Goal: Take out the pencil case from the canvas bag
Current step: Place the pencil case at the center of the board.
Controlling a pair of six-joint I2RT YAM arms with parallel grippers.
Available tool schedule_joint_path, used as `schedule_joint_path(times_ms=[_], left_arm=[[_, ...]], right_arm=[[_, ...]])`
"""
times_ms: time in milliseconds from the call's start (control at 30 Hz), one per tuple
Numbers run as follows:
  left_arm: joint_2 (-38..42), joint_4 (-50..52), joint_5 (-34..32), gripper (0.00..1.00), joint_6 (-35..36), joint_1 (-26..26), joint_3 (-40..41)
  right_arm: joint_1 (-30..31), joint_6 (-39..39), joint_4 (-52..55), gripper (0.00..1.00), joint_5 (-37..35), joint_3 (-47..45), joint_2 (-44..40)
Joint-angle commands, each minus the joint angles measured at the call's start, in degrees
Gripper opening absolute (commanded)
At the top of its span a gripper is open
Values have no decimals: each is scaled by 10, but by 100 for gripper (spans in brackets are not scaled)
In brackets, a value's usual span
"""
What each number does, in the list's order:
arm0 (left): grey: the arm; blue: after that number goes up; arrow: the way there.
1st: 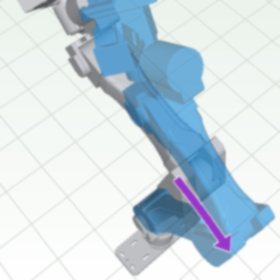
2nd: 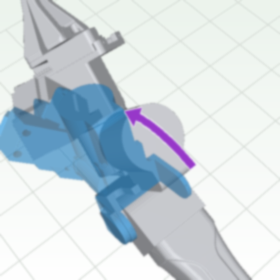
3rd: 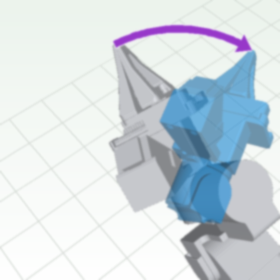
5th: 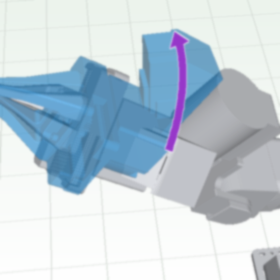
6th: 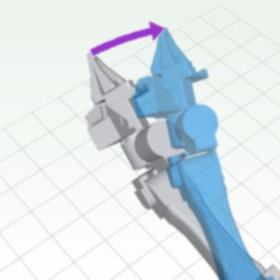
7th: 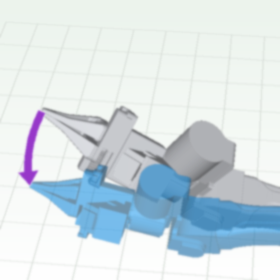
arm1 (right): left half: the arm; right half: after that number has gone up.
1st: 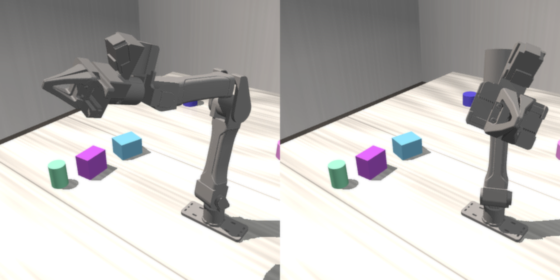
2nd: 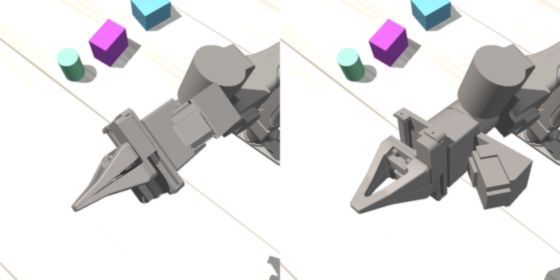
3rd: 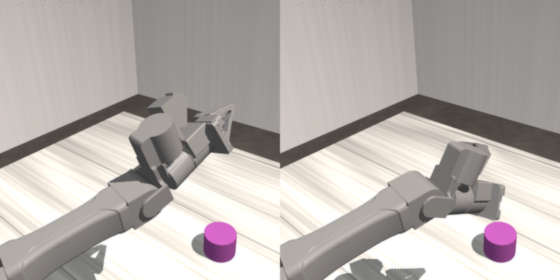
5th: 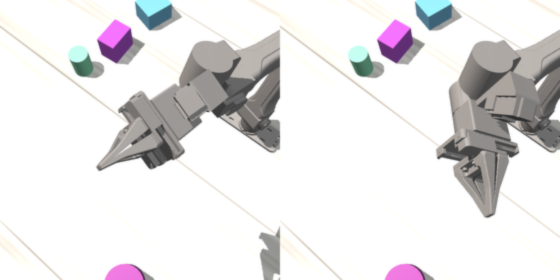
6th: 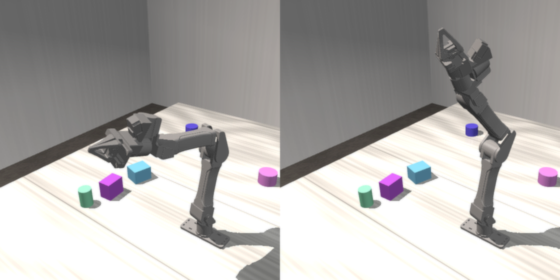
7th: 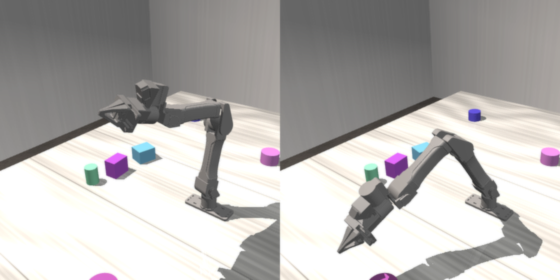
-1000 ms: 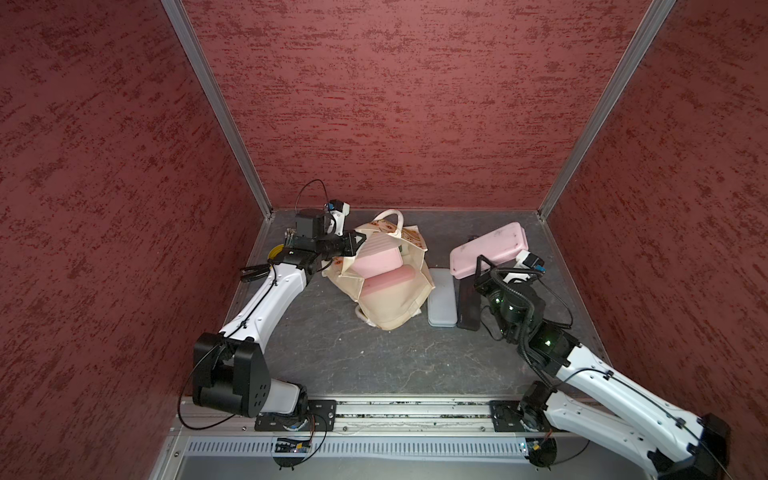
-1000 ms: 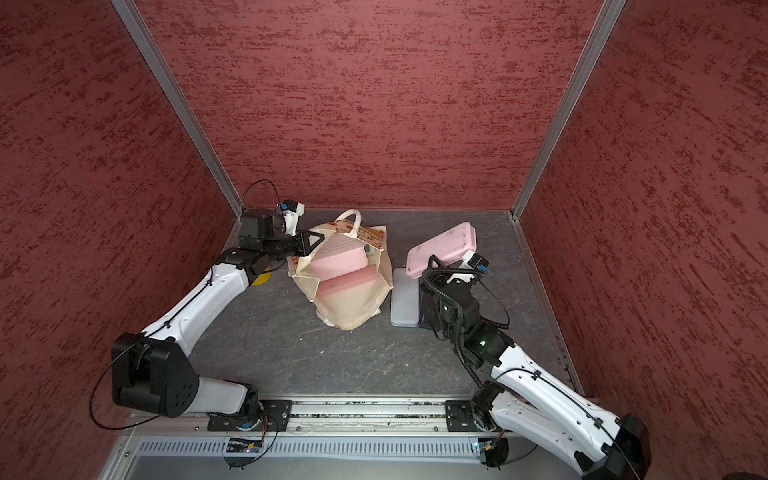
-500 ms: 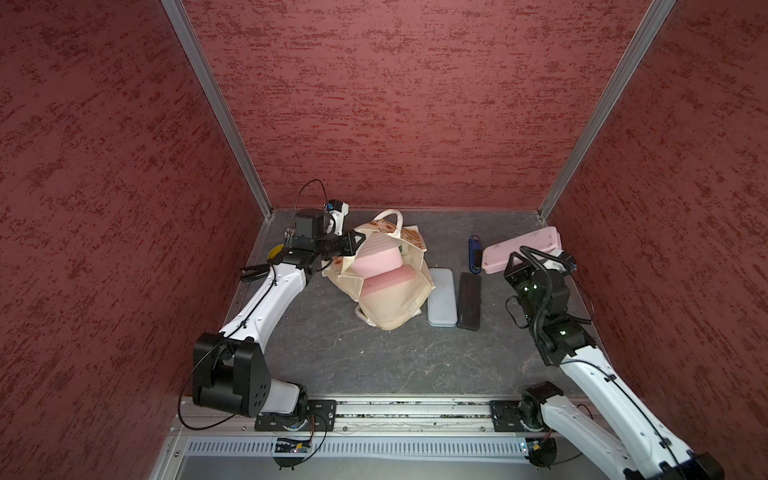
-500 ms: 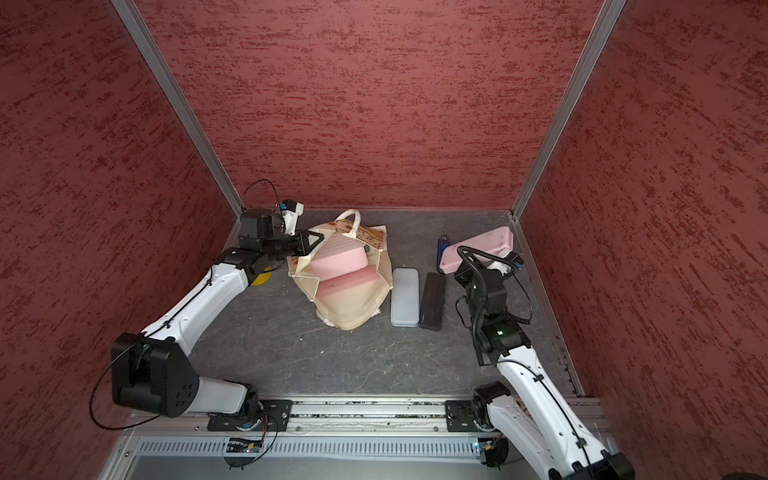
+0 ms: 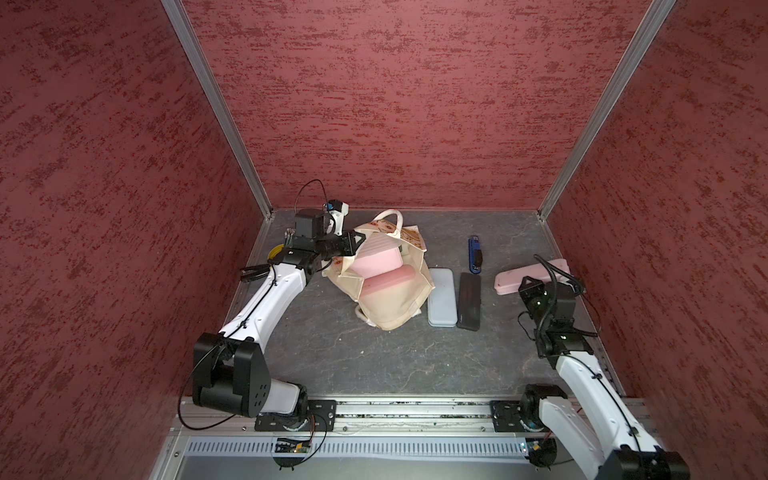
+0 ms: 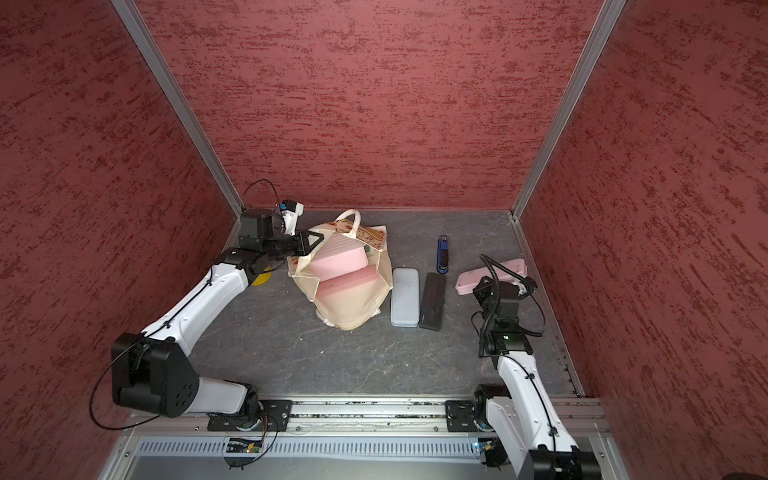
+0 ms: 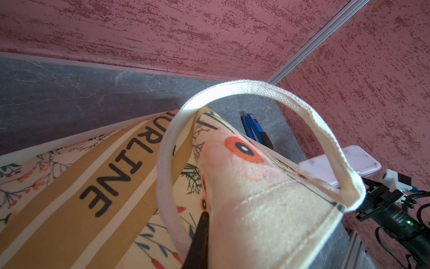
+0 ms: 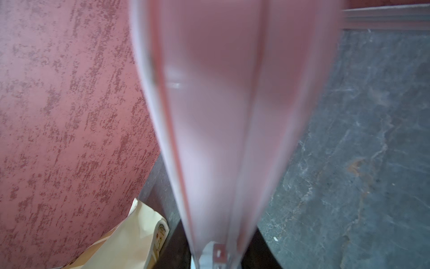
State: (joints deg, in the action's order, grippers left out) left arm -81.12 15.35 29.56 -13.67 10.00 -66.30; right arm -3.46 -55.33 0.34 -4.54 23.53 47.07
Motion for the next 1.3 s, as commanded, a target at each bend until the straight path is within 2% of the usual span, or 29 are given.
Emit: schedule_joint_path(times_ms=[0, 200, 433, 600, 1267], left_arm=[[2, -15, -7, 0, -1, -6, 11], [-4, -11, -1, 0, 0, -7, 6], [-12, -15, 11, 0, -9, -7, 6], [-11, -17, 11, 0, -11, -2, 8], [-5, -18, 11, 0, -9, -1, 8]], right_arm=[[-23, -13, -65, 20, 36, -6, 2], [-50, -5, -100, 20, 60, -17, 40], [-57, -31, -201, 21, 117, -27, 131], [-58, -52, -264, 21, 113, -43, 166], [-59, -69, -334, 30, 112, -51, 248]])
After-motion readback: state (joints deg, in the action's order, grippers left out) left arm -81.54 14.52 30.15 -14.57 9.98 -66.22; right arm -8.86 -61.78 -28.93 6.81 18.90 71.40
